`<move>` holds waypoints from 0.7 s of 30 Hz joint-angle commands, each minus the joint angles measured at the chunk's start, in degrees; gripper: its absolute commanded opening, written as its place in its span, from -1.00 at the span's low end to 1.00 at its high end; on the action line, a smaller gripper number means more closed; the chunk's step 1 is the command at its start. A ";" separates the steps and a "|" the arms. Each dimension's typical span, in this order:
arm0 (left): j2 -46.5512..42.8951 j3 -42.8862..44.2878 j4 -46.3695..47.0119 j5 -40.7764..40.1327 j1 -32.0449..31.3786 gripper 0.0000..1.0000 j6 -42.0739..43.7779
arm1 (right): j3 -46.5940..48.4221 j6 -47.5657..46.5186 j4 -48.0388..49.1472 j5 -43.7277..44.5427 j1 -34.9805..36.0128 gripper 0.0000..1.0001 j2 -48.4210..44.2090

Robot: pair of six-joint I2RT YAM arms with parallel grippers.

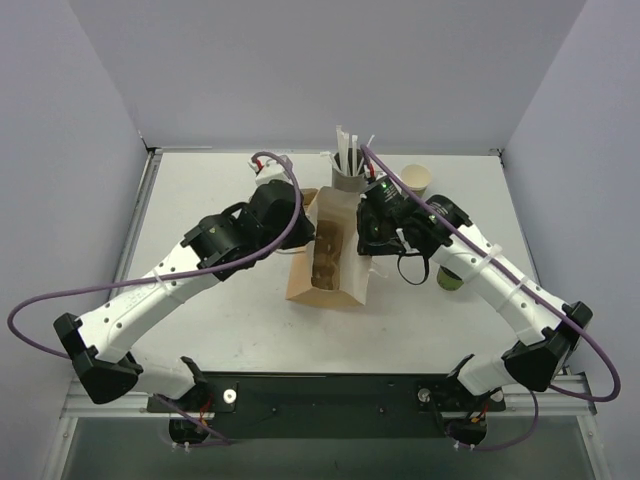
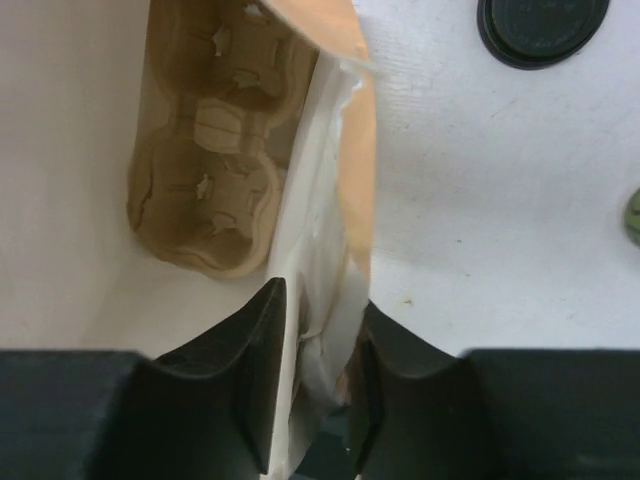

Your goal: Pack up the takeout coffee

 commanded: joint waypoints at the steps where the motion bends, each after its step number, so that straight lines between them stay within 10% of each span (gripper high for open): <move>1: -5.71 -7.05 12.87 0.08 -0.94 -1.00 4.91 | -3.82 1.44 6.62 -0.03 0.20 -0.66 -3.37; 5: -13.87 -17.51 25.10 5.44 -1.21 -1.00 11.59 | -14.59 0.56 17.83 3.65 1.77 -1.00 -9.43; 21: -27.96 -30.27 34.95 12.83 -1.91 -1.00 29.62 | -36.52 -8.23 47.50 9.38 8.02 -1.00 -26.32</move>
